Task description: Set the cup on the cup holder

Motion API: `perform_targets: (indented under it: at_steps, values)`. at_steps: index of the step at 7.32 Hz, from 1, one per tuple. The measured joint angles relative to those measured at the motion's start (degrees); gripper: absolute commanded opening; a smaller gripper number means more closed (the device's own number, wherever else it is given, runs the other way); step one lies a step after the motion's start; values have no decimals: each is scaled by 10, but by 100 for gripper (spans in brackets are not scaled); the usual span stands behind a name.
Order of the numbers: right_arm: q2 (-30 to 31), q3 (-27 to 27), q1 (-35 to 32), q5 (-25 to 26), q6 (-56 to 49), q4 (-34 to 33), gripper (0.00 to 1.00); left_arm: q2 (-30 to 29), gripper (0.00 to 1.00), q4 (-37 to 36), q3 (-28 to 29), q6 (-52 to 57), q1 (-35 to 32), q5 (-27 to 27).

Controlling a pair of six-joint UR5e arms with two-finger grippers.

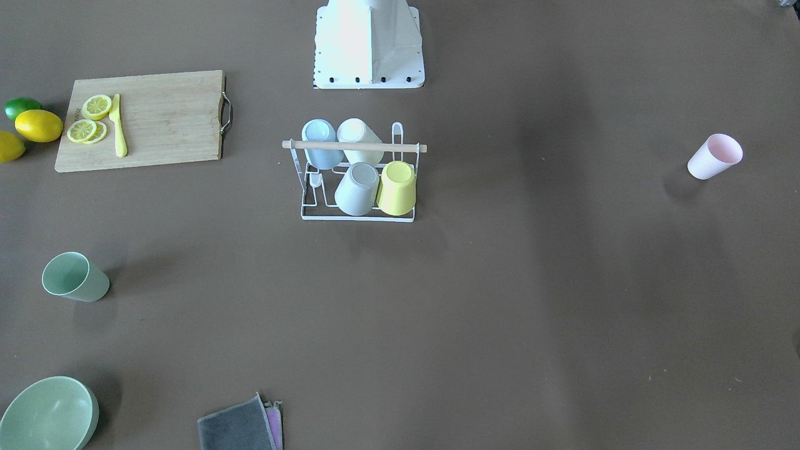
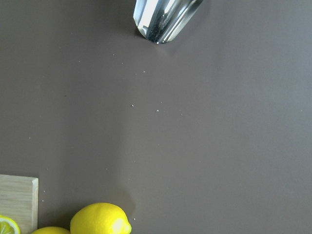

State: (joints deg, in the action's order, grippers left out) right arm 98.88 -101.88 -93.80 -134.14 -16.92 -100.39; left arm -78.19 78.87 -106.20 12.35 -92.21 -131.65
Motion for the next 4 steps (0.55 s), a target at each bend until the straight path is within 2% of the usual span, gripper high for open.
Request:
perform_targets:
  at_steps: [4]
  values:
    - [-53,1,72,-2,26,-3,100,-14,98,-2,-2,2,-13,-37]
